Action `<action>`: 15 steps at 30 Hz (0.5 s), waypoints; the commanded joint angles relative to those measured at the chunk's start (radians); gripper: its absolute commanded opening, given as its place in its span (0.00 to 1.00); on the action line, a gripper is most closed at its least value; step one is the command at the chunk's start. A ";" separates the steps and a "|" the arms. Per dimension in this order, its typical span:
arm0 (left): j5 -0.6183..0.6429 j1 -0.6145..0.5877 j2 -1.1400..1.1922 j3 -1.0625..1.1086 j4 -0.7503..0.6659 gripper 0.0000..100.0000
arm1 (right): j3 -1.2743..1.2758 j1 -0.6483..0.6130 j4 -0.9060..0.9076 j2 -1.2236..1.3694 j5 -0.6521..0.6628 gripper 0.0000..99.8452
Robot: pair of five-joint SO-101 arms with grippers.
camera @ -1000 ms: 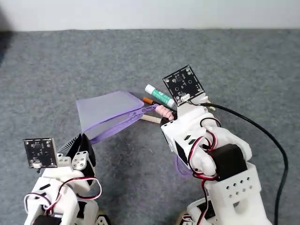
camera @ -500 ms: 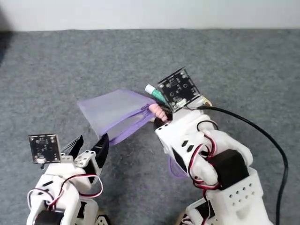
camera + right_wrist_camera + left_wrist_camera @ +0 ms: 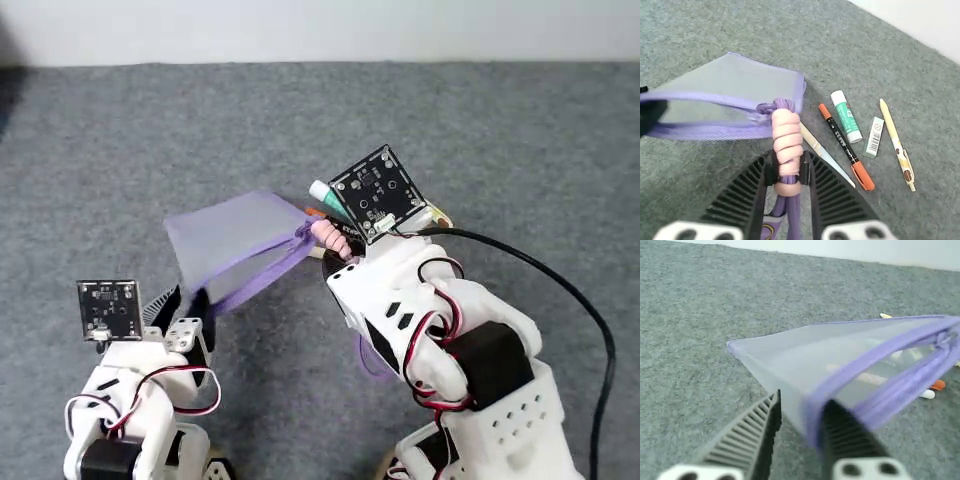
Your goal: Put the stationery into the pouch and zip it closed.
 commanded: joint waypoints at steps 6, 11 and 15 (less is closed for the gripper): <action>-0.014 -0.054 0.002 -0.068 0.014 0.01 | -0.048 0.001 0.002 -0.019 0.002 0.01; -0.083 -0.203 0.002 -0.073 0.032 0.01 | -0.048 0.076 0.071 -0.047 -0.057 0.02; -0.135 -0.267 0.002 -0.073 0.031 0.01 | -0.048 0.182 0.199 -0.048 -0.155 0.16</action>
